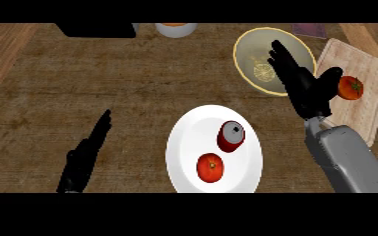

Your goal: Pick the can from the plate and place it in the bowl

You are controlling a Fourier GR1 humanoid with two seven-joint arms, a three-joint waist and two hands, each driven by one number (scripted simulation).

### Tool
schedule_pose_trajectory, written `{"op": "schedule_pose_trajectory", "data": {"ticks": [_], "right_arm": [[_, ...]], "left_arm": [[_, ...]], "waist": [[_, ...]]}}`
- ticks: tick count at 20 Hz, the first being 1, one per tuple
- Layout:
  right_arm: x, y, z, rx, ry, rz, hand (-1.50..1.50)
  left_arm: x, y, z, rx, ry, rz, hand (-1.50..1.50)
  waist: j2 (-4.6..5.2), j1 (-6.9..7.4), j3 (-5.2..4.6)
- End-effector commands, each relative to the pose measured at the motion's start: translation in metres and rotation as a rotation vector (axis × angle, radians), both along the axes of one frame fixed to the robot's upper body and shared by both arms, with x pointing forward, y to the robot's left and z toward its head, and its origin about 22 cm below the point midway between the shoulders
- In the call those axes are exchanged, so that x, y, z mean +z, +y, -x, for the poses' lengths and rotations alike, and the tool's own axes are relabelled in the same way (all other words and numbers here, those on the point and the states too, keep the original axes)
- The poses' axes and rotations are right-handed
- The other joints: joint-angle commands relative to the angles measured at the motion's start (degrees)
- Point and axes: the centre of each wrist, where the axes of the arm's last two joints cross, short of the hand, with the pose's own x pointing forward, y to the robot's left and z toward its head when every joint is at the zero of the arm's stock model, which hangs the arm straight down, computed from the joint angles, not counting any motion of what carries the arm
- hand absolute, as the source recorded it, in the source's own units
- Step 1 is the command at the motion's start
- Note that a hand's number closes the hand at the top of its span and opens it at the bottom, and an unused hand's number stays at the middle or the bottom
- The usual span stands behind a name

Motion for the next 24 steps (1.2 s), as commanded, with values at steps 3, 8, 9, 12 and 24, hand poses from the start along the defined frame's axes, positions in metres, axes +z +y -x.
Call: {"op": "schedule_pose_trajectory", "data": {"ticks": [3, 8, 9, 12, 24], "right_arm": [[0.066, 0.011, -0.007, 0.275, -0.293, 0.029, 1.5], [0.09, -0.044, -0.006, 0.204, -0.289, 0.818, -1.5], [0.056, -0.037, 0.006, 0.118, -0.227, 0.734, -1.5], [0.027, -0.023, 0.061, 0.079, -0.311, 0.587, -1.5], [0.103, -0.03, 0.11, 0.056, -0.321, 0.703, -1.5]], "left_arm": [[0.044, 0.016, -0.037, 0.101, -0.159, -0.005, 0.0], [0.059, 0.037, -0.044, 0.168, -0.223, -0.034, 0.0], [0.066, 0.042, -0.045, 0.205, -0.237, -0.021, 0.0], [0.091, 0.06, -0.055, 0.231, -0.244, -0.033, 0.0], [0.099, 0.043, -0.064, 0.192, -0.261, -0.003, 0.0]], "waist": [[0.27, -0.93, 0.31], [-1.14, -2.86, -0.92], [-0.8, -3.69, -0.07], [-0.54, -4.7, 0.28], [0.49, -1.05, 0.21]]}}
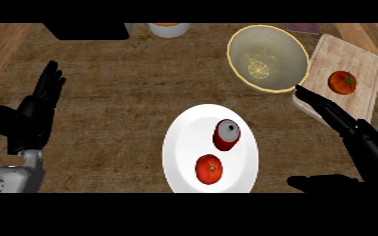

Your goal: Pick the can from the plate and place it in the bowl

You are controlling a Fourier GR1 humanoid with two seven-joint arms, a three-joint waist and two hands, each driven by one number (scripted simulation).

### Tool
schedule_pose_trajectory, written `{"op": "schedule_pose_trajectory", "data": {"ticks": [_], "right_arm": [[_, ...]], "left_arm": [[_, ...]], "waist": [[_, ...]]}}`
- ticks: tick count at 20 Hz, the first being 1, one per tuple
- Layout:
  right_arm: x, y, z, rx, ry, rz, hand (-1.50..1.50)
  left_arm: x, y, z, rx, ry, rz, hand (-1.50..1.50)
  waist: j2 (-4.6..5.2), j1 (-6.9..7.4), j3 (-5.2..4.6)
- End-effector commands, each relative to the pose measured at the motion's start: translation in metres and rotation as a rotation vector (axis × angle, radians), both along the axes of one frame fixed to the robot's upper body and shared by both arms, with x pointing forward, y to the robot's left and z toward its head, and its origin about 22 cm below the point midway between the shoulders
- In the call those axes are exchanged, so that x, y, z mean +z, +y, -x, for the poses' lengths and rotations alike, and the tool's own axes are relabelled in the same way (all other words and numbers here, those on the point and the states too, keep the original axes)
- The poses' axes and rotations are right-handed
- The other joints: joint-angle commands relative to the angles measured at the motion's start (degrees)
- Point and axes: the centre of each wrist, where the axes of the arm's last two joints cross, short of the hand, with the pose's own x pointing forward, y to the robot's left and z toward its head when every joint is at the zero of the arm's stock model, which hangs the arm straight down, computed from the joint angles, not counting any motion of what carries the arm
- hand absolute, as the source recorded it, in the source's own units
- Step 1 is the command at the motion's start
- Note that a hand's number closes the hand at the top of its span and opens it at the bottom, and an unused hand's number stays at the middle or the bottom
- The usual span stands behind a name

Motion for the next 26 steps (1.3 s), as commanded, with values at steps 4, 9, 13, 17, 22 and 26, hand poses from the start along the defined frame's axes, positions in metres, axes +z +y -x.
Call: {"op": "schedule_pose_trajectory", "data": {"ticks": [4, 9, 13, 17, 22, 26], "right_arm": [[0.064, 0.029, -0.027, -0.013, 0.016, 0.081, -1.5], [0.073, 0.032, -0.058, 0.015, 0.138, 0.25, -1.5], [0.068, 0.06, -0.071, 0.079, 0.247, 0.415, -1.5], [0.061, 0.09, -0.085, 0.116, 0.358, 0.497, -1.5], [0.039, 0.109, -0.104, 0.192, 0.472, 0.538, -1.5], [0.025, 0.115, -0.113, 0.218, 0.566, 0.633, -1.5]], "left_arm": [[0.01, 0.007, -0.016, -0.034, -0.002, -0.01, 0.0], [0.011, -0.013, -0.008, -0.064, -0.008, -0.014, 0.0], [0.01, -0.007, -0.017, -0.057, -0.009, -0.002, 0.0], [-0.001, -0.012, -0.012, -0.04, 0.011, 0.004, 0.0], [-0.015, -0.002, -0.01, -0.045, -0.009, -0.011, 0.0], [0.005, -0.019, -0.013, -0.029, -0.002, -0.012, 0.0]], "waist": [[0.39, 1.62, -0.06], [0.45, 2.54, -0.04], [0.66, 2.6, -0.09], [0.43, 2.3, -0.06], [0.39, 1.66, -0.01], [0.34, 1.64, 0.03]]}}
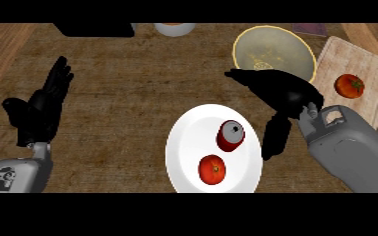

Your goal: Pick the can from the plate and place it in the bowl

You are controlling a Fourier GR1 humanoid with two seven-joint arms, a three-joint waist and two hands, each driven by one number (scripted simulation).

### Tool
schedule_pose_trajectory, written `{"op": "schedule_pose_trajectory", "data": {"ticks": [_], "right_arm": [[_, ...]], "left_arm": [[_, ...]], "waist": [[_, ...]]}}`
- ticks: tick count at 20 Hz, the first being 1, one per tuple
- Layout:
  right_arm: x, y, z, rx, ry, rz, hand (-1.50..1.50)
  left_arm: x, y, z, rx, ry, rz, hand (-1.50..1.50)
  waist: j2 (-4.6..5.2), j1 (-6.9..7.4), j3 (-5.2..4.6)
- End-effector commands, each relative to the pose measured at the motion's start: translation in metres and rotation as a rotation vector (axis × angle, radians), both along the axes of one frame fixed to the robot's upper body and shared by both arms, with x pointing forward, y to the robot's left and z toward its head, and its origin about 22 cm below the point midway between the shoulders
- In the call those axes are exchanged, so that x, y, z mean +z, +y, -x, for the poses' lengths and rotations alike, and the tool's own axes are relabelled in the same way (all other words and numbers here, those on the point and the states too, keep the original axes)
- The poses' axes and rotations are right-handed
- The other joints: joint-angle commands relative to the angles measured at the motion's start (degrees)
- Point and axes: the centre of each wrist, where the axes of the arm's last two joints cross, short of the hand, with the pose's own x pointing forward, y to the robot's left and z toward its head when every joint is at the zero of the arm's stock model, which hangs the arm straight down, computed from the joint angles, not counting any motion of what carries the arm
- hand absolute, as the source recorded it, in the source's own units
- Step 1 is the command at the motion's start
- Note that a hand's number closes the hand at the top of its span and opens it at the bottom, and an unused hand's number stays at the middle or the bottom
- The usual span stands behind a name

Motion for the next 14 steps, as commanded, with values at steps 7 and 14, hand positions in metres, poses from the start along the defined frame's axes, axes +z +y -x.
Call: {"op": "schedule_pose_trajectory", "data": {"ticks": [7, 14], "right_arm": [[-0.037, 0.02, -0.016, 0.042, 0.129, 0.173, -1.5], [-0.054, 0.045, 0.002, 0.063, -0.084, 0.177, -1.5]], "left_arm": [[-0.009, 0.015, 0.01, 0.004, 0.014, 0.014, 0.0], [0.016, 0.003, -0.011, 0.029, -0.018, -0.006, 0.0]], "waist": [[-0.02, -0.39, 0.04], [0.0, -0.58, 0.06]]}}
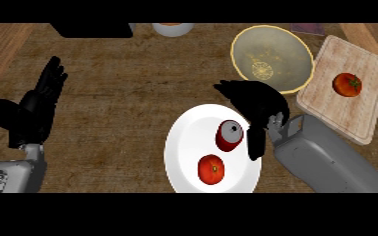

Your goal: Pick the can from the plate and place it in the bowl

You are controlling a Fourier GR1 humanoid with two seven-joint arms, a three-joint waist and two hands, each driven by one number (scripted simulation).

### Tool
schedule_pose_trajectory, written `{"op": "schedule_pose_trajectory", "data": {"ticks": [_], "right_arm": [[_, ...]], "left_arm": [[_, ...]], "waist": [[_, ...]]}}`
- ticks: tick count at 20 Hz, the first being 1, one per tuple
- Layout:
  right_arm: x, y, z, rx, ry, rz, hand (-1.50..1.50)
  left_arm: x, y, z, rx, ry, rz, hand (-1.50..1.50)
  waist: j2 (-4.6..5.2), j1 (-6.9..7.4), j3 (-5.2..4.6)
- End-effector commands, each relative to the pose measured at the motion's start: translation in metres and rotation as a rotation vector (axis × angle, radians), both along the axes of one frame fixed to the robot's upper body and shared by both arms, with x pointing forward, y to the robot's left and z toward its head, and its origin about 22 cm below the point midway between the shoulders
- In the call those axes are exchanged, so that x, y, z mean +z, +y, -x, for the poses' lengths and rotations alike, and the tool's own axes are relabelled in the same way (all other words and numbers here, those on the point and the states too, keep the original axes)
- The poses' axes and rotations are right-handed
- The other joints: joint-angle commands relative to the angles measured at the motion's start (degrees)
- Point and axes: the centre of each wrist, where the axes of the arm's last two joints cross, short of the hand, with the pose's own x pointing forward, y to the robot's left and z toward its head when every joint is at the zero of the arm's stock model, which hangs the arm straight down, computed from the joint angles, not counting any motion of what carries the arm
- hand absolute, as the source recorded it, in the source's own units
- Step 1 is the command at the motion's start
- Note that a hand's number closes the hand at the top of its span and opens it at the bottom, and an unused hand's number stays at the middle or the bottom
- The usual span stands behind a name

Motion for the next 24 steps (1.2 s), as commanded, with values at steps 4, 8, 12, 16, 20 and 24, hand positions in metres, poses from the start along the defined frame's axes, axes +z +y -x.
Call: {"op": "schedule_pose_trajectory", "data": {"ticks": [4, 8, 12, 16, 20, 24], "right_arm": [[-0.014, -0.002, 0.005, 0.007, -0.022, 0.003, -1.5], [-0.043, 0.008, 0.012, -0.007, 0.037, 0.021, -1.5], [-0.066, 0.026, 0.016, -0.009, 0.053, 0.038, -1.5], [-0.041, 0.0, 0.022, -0.017, 0.032, 0.009, -1.5], [-0.07, 0.016, 0.008, -0.026, 0.019, 0.012, -1.5], [-0.084, 0.015, 0.011, -0.036, 0.03, 0.038, -1.5]], "left_arm": [[-0.011, -0.001, 0.002, 0.015, 0.0, 0.0, 0.0], [0.015, 0.001, -0.003, -0.005, 0.007, -0.007, 0.0], [-0.005, 0.007, 0.002, 0.003, 0.007, 0.03, 0.0], [-0.017, 0.015, 0.007, -0.016, 0.004, 0.01, 0.0], [-0.007, -0.019, 0.003, 0.01, 0.001, -0.003, 0.0], [0.013, -0.002, -0.011, -0.002, 0.012, -0.005, 0.0]], "waist": [[-0.03, -0.19, 0.0], [-0.04, -0.13, 0.01], [0.01, 0.02, 0.0], [-0.07, -0.31, -0.01], [-0.02, -0.05, 0.01], [-0.01, -0.2, 0.0]]}}
